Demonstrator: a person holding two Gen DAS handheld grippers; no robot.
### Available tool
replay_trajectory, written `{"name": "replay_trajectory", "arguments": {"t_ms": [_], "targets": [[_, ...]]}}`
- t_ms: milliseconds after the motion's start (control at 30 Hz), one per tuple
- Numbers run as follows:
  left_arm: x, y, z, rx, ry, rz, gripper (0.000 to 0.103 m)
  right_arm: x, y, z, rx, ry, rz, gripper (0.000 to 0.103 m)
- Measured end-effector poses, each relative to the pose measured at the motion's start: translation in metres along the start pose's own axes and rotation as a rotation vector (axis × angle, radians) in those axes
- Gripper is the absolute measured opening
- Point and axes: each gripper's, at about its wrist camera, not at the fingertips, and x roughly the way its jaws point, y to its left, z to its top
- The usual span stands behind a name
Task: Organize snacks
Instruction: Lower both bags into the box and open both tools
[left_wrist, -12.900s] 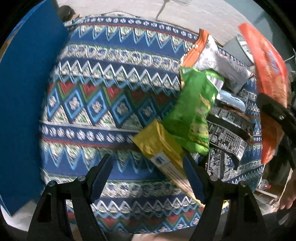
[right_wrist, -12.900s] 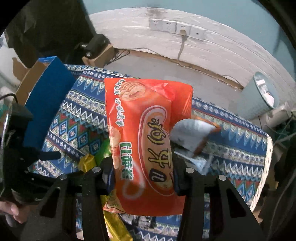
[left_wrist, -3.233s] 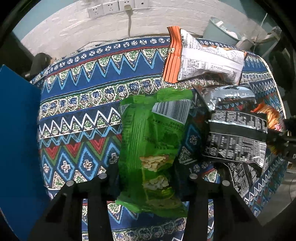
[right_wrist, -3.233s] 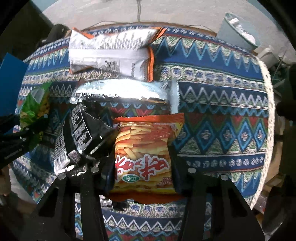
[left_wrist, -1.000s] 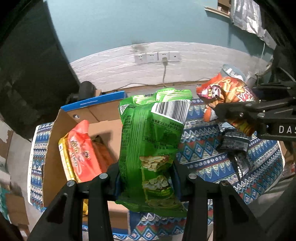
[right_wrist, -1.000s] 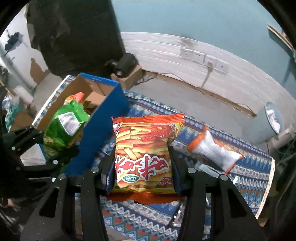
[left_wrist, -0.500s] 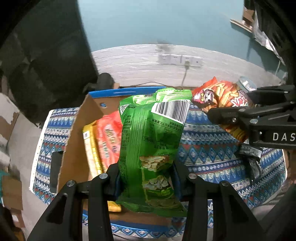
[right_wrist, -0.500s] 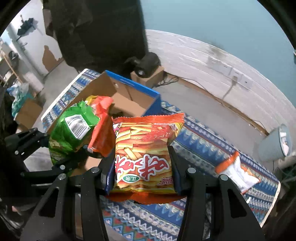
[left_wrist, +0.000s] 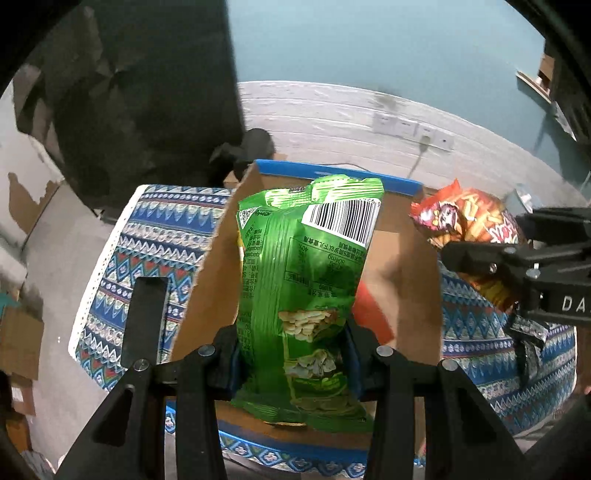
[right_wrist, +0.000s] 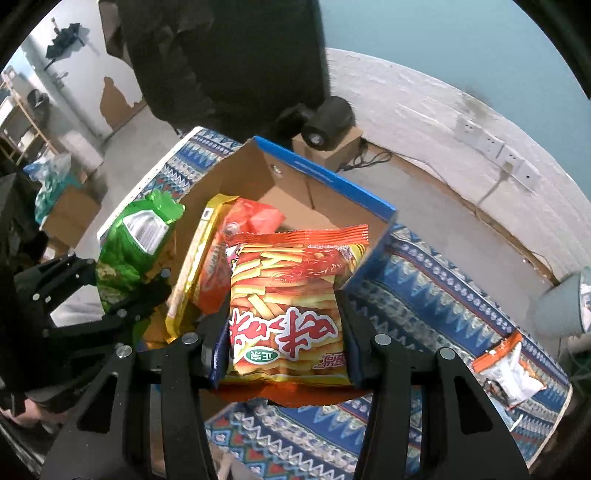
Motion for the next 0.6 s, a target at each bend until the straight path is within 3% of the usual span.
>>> {"name": "replay_trajectory", "arguments": {"t_ms": [467,600], "targets": [[0.029,0.029,-0.001,-0.098,0.068,0.008,0.044,0.039,0.018,0.016,0.006,0.048,0.053,0.05],[0.028,0.026,-0.001,-0.093,0.073,0.025,0.057,0.037,0.017,0.018,0.012,0.042,0.061,0.055]]}}
